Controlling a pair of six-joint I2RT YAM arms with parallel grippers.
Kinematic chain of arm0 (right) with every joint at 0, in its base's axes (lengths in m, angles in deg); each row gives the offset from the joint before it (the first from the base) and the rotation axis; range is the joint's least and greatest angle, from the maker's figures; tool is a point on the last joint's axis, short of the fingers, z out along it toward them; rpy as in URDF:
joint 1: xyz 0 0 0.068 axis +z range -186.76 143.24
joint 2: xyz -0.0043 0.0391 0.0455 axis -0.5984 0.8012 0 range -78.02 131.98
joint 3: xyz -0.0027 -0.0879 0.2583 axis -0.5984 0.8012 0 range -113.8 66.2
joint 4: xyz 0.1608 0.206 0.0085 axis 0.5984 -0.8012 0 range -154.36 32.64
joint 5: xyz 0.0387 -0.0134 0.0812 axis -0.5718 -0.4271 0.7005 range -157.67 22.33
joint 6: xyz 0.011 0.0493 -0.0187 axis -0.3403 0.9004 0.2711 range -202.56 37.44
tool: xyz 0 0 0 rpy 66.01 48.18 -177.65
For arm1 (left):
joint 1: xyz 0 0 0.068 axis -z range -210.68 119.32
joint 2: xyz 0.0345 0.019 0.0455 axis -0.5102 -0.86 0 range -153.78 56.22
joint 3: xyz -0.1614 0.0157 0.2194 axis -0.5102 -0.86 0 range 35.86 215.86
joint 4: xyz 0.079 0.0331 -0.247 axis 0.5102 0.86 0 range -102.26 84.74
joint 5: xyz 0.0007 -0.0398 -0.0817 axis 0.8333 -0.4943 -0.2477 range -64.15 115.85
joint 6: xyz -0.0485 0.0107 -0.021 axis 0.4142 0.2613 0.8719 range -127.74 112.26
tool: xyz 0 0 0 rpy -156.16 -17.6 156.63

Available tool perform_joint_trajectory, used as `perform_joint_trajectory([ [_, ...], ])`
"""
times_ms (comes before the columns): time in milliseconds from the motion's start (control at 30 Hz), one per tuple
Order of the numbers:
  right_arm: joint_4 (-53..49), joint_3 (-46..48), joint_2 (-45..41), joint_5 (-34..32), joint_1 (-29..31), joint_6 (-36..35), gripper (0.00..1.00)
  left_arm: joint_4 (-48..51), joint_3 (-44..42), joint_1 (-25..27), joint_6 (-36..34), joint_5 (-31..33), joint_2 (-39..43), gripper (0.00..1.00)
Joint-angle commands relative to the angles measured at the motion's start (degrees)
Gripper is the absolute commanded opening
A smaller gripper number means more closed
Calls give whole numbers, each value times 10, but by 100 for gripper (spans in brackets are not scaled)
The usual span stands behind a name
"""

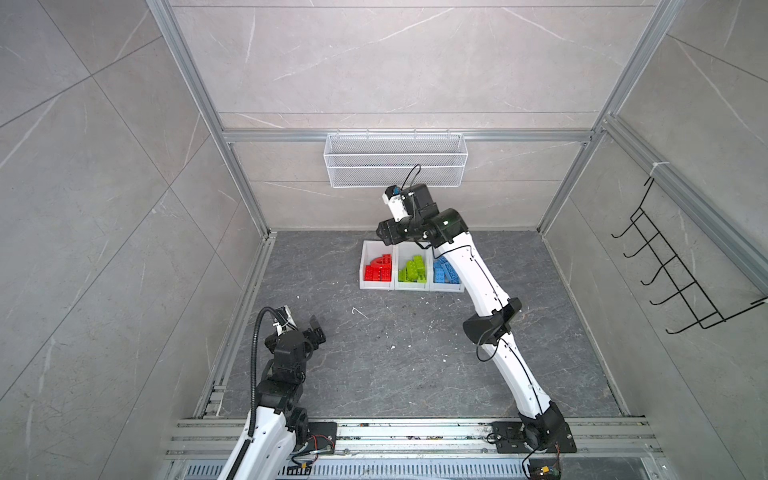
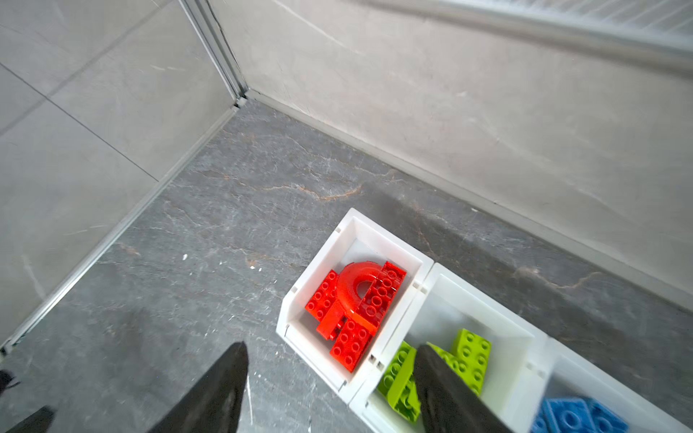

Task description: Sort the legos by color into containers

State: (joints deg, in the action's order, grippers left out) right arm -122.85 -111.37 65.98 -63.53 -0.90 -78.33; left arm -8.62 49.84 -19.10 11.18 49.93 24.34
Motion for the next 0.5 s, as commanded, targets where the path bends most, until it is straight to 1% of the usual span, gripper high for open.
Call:
perform_joint_trajectory([
  [0,-100,-38,-80,-2,1,-32,74,-86,27,-2,-38,47,-48,100],
  [33,-118,-35,-100,-5,1,-36,74,-111,26,-2,-48,47,-67,100],
  [100,-123,39,-179,-13,0,-42,75,-165,31,-3,-79,47,-116,100],
  [167,-120,104,-252,-24,-1,-50,76,-194,45,-3,-103,59,-164,100],
  [233,-94,198,-333,-32,-6,-57,79,-213,62,-5,-119,71,-210,100],
  [267,-50,278,-401,-33,-15,-54,83,-216,73,-8,-119,76,-231,100],
  [300,5,382,-469,-30,-22,-54,87,-221,81,-11,-117,75,-249,100],
  [333,50,467,-524,-33,-27,-59,91,-234,82,-15,-117,71,-261,100],
  [400,148,652,-646,-62,-38,-66,98,-264,80,-24,-116,54,-281,100],
  [467,249,831,-737,-85,-45,-64,100,-284,77,-37,-117,34,-298,100],
])
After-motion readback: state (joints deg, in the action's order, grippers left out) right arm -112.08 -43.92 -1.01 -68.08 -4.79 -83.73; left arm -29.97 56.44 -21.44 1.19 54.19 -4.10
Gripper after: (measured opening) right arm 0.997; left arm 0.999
